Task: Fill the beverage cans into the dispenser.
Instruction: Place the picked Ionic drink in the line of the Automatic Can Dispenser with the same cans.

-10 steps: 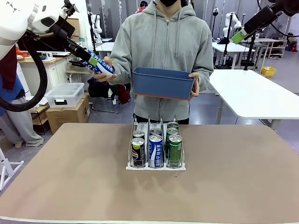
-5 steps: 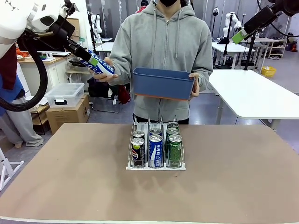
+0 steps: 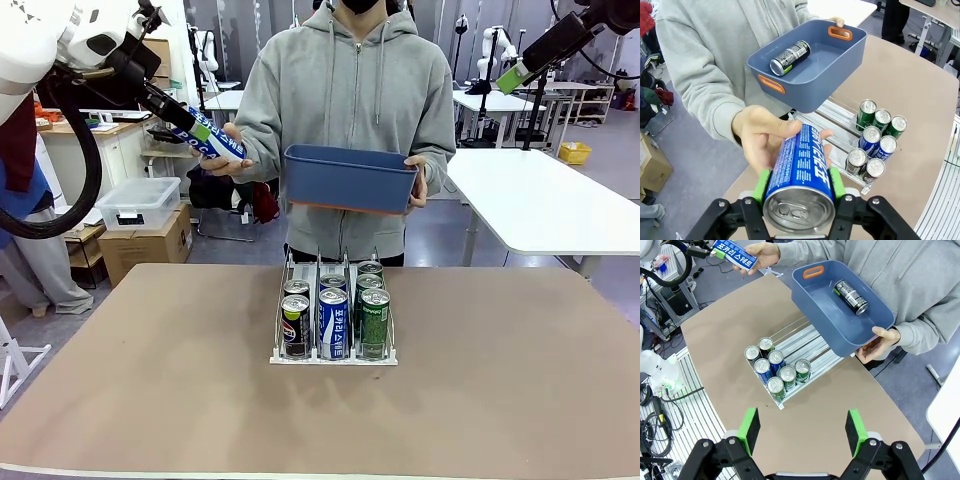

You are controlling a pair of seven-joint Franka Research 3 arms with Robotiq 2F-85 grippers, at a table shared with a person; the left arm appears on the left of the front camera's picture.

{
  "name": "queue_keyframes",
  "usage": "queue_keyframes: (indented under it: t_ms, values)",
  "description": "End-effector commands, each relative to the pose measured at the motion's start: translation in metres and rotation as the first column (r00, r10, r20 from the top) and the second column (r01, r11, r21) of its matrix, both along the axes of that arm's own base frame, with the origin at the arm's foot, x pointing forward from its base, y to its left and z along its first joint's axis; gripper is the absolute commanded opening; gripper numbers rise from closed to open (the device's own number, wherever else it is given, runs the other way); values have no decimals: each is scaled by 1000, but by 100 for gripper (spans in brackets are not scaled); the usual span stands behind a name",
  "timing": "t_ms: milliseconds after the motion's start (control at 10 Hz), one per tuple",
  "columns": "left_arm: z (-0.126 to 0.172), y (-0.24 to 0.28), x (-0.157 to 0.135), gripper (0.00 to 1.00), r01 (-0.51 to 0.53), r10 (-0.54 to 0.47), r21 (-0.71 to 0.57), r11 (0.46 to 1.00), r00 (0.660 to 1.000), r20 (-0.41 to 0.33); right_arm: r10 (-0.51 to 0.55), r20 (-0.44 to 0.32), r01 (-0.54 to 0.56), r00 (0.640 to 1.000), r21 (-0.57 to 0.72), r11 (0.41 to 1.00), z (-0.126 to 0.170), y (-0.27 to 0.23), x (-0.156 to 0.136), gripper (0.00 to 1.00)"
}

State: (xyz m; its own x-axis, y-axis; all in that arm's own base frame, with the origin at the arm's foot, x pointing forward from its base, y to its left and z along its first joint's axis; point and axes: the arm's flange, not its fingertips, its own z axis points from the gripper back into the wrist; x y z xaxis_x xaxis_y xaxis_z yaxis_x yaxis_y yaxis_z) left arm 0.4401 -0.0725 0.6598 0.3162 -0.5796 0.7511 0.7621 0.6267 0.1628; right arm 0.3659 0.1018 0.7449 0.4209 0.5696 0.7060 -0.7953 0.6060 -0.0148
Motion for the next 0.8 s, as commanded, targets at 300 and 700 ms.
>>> queue_keyframes:
  t_ms: [300, 700]
  values:
    - [0, 1, 1, 37, -5, 5, 7, 1000, 1000, 5, 4, -8, -4, 1000, -1, 1000, 0, -1, -1, 91]
    - [0, 1, 1, 37, -5, 5, 7, 1000, 1000, 5, 4, -8, -4, 1000, -1, 1000, 0, -1, -1, 91]
